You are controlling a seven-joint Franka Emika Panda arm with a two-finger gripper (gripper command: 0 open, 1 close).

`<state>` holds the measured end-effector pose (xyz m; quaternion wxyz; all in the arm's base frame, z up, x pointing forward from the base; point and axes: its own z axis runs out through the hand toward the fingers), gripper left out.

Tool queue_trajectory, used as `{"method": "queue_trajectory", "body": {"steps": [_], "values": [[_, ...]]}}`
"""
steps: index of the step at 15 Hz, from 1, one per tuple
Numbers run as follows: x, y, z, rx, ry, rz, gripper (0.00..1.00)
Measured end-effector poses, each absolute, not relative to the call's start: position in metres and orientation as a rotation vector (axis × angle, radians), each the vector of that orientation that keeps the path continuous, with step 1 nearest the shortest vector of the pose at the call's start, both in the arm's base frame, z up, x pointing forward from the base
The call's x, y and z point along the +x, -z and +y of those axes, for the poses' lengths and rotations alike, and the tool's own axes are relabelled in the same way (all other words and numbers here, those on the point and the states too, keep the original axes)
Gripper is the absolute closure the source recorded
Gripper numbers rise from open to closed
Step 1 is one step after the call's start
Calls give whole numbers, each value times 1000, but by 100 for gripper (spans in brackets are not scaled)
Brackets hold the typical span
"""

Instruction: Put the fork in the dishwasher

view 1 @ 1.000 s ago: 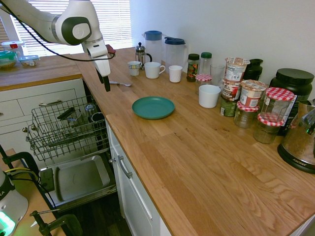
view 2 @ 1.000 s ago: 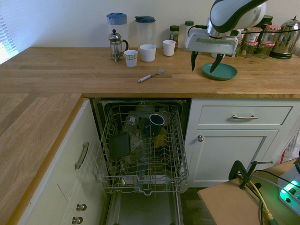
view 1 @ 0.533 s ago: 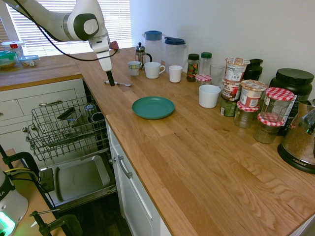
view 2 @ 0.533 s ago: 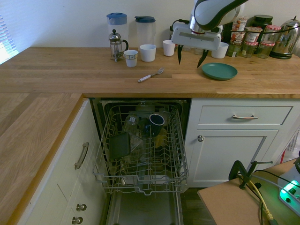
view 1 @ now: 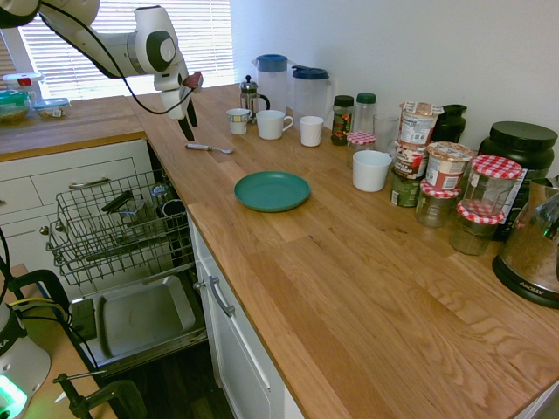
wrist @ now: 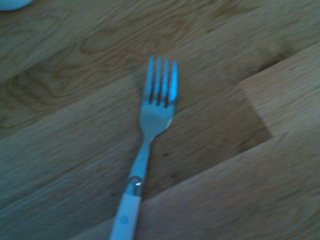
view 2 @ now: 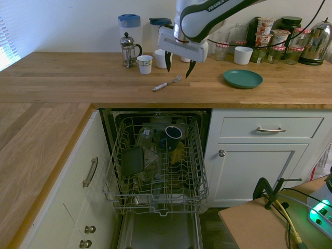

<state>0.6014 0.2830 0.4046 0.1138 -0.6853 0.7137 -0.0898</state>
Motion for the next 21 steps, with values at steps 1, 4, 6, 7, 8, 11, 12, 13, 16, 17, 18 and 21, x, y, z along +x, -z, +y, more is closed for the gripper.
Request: {"method": "queue_trajectory", "body": {"steps": [1, 4, 6, 7, 8, 11, 12, 13, 16, 17, 18, 21], "values": [[610, -400, 284, -1967, 270, 2134, 0], [626, -386, 285, -1941, 309, 2197, 0], [629, -382, 288, -1917, 305, 2221, 0], [631, -379, 291, -1892, 297, 2240, 0], [635, -377, 294, -1860, 286, 2261, 0], [645, -373, 297, -1771, 268, 2326, 0], [649, -370, 296, -1746, 270, 2355, 0], [652, -368, 297, -1730, 270, 2380, 0], [661, -359, 304, -1716, 271, 2431, 0], [665, -355, 307, -1717, 270, 2439, 0], [670, -353, 309, -1716, 269, 2446, 0], [683, -346, 307, -1704, 271, 2472, 0]]}}
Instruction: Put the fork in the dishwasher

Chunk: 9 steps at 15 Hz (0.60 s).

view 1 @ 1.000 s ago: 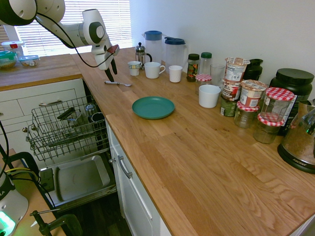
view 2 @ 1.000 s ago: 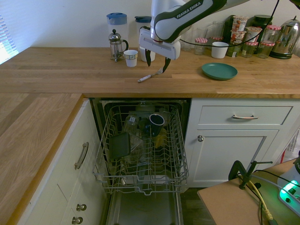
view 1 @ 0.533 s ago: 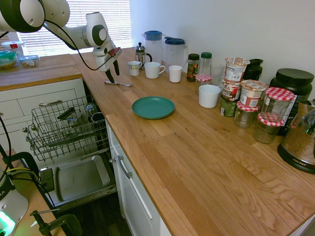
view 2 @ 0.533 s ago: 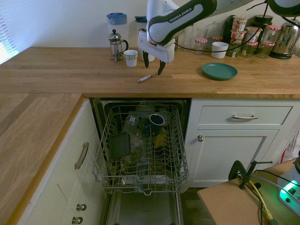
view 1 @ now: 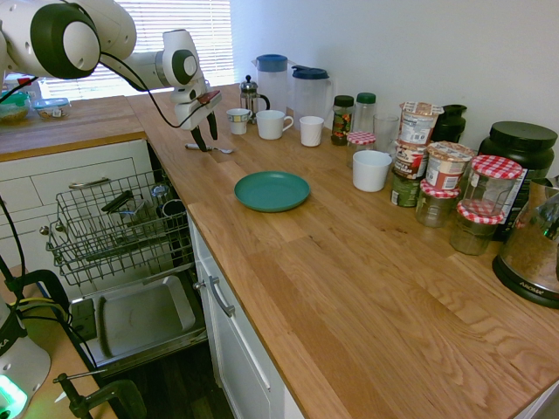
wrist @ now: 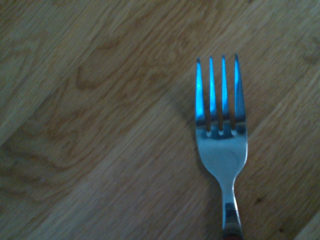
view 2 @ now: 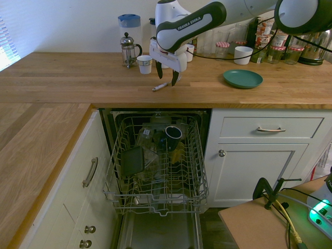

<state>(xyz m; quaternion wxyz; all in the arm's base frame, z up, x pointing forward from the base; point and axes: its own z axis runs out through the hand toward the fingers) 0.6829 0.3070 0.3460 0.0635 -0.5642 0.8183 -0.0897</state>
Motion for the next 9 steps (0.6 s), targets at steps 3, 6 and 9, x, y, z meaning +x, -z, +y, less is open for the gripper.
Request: {"method": "queue_trajectory", "body": {"steps": [3, 6, 9], "values": [[688, -341, 308, -1700, 256, 2477, 100], [688, -341, 309, -1706, 241, 2473, 100], [687, -341, 309, -1715, 225, 2468, 100]]}}
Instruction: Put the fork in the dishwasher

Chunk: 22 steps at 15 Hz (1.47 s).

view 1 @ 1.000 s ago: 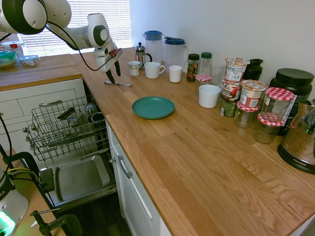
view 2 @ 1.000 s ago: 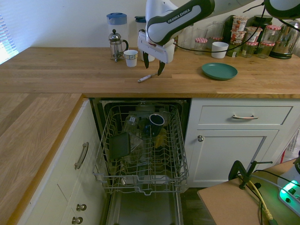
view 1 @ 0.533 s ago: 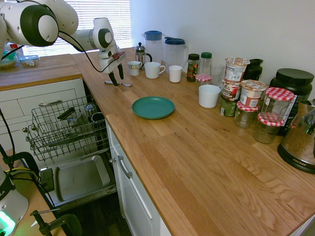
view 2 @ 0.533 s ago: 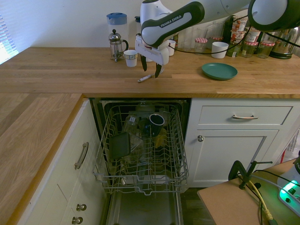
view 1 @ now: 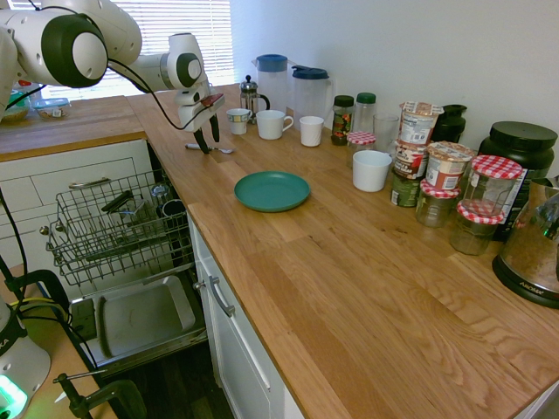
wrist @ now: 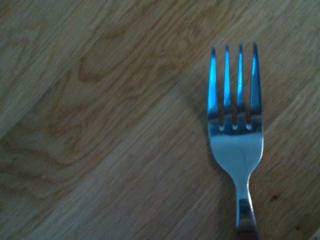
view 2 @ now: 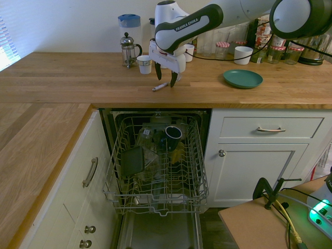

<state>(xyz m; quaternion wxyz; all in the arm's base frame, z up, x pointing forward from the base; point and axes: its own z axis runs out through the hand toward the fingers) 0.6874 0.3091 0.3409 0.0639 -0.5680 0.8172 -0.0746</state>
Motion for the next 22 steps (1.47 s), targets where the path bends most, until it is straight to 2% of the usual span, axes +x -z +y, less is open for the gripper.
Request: {"method": "queue_trajectory", "body": {"steps": [22], "values": [[685, -341, 303, -1818, 182, 2365, 100]]}}
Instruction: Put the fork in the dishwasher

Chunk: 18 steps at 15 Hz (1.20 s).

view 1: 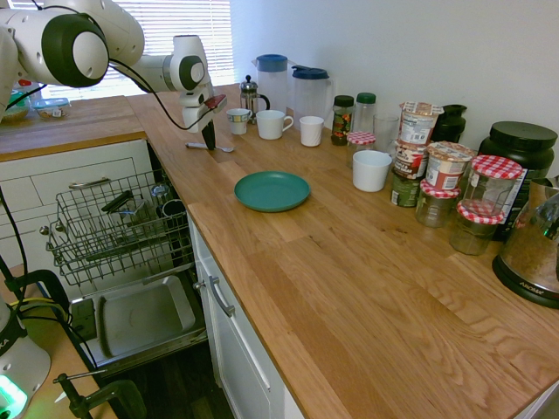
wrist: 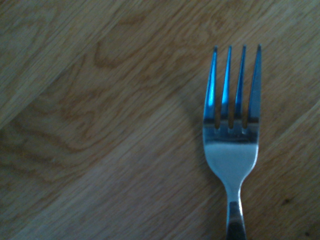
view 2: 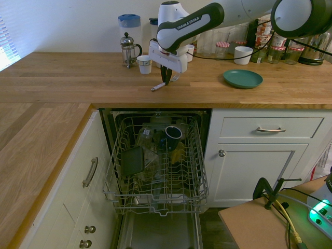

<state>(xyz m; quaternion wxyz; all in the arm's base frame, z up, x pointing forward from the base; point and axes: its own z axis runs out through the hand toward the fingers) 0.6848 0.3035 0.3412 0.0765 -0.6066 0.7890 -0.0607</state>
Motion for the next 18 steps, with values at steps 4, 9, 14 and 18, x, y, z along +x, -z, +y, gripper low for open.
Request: {"method": "queue_trajectory", "body": {"steps": [4, 9, 14, 18], "values": [[650, -387, 309, -1851, 239, 2291, 100], [562, -426, 340, -1951, 315, 2202, 100], [443, -431, 377, -2072, 346, 2106, 100], [376, -415, 384, -2131, 341, 2053, 100]]}}
